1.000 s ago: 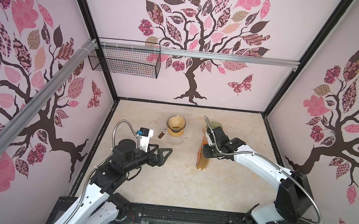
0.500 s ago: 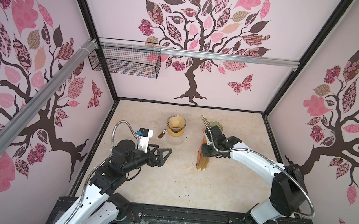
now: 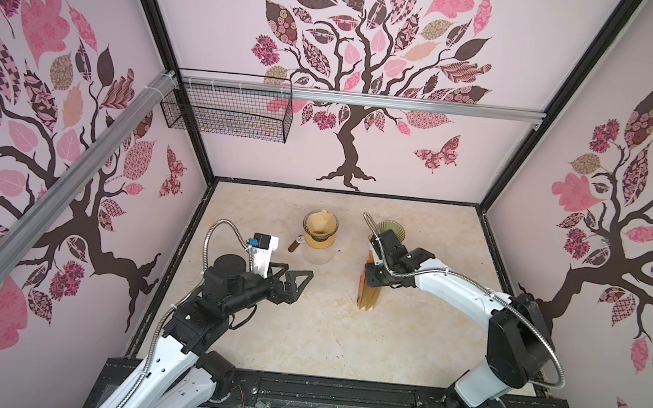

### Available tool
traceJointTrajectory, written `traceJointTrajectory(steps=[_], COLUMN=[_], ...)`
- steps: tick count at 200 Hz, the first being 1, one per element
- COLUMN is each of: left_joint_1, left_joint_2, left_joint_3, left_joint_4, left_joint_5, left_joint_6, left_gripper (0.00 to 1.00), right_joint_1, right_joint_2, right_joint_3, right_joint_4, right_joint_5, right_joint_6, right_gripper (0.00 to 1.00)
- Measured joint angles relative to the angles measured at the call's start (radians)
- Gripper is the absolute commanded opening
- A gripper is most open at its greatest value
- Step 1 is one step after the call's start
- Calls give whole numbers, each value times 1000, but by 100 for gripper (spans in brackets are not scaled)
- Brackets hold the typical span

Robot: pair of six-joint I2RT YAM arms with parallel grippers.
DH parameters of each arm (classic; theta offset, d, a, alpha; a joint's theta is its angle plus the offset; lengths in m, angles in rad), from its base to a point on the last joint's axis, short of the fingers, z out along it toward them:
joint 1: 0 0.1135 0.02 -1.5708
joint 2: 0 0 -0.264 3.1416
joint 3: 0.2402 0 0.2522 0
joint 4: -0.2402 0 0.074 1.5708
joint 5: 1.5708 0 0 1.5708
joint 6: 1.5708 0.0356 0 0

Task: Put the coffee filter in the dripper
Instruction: 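Grasp a paper filter inside the box with the right gripper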

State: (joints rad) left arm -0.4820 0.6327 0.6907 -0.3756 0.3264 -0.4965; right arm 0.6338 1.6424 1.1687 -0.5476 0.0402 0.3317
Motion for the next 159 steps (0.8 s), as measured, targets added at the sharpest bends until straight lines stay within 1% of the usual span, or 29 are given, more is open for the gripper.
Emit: traceJointTrajectory(steps=[94,159], left_joint_1=[0,0], left_joint_2=[0,4], left_joint_3=[0,0], left_joint_4=[0,0], left_joint_5=[0,0], left_joint_6=[0,0], left_gripper=[98,98], right_joint_1=[0,0], right_joint_2=[2,-86], right_joint_3=[-23,-40], right_joint_4=[16,16], right_joint_5=[-46,-56], right_joint_6=[2,5], right_gripper=[4,4])
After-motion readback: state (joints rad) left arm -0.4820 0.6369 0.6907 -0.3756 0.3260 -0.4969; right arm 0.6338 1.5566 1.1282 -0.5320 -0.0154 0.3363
